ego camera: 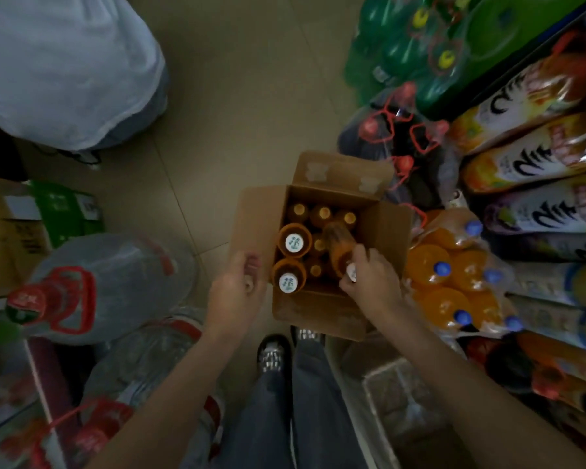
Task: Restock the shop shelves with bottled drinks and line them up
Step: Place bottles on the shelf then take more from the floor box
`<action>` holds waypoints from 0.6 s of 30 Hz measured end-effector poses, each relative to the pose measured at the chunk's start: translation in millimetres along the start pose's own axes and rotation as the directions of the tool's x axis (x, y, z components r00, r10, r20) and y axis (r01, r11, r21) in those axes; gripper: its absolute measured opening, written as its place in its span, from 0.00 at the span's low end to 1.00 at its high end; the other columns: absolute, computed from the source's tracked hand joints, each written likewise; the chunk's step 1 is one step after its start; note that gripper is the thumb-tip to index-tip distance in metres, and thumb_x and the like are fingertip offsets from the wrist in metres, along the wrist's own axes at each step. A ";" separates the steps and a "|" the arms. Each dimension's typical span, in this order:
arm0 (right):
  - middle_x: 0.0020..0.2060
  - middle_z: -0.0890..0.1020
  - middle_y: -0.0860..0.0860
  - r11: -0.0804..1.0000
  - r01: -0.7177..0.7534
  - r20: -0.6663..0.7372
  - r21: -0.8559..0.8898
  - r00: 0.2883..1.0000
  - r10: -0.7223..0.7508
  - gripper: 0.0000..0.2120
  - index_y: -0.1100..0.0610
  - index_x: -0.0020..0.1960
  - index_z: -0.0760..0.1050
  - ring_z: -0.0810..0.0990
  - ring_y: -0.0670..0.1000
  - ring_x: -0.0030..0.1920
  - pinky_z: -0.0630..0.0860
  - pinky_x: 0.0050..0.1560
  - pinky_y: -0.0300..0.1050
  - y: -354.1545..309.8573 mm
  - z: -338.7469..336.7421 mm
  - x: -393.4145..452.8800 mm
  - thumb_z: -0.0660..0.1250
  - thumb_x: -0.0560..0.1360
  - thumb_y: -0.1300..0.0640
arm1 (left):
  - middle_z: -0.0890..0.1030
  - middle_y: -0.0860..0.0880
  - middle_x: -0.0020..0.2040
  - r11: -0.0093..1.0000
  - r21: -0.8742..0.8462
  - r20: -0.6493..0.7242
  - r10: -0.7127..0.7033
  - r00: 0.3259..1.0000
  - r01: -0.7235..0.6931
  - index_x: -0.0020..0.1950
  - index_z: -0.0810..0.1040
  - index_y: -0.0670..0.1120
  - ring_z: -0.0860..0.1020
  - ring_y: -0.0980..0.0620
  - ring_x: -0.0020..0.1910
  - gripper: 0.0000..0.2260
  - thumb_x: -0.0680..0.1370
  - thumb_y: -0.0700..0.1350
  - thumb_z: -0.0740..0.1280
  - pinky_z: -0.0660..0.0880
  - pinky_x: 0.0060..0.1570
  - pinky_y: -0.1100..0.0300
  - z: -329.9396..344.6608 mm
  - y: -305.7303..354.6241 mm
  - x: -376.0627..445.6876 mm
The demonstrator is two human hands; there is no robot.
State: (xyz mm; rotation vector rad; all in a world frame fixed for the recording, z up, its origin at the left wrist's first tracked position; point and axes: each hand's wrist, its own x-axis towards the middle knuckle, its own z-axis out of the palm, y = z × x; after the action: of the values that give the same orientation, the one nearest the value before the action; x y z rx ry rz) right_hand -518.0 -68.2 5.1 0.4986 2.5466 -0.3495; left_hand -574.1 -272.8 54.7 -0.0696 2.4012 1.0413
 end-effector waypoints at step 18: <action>0.69 0.62 0.53 0.872 0.490 0.196 -0.010 0.856 -0.479 0.29 0.50 0.73 0.60 0.63 0.58 0.66 0.68 0.62 0.53 -64.9 -41.0 36.2 0.59 0.75 0.67 | 0.80 0.50 0.46 0.787 -0.545 -0.002 -0.347 0.938 0.290 0.56 0.76 0.42 0.79 0.53 0.45 0.20 0.66 0.37 0.76 0.73 0.44 0.61 -59.4 19.5 3.3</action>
State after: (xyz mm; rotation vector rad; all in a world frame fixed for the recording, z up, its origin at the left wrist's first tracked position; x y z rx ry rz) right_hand -591.7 -102.6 29.5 -0.2082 2.4570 -0.4718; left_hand -607.8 -299.8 100.1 -0.7206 2.0012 1.5337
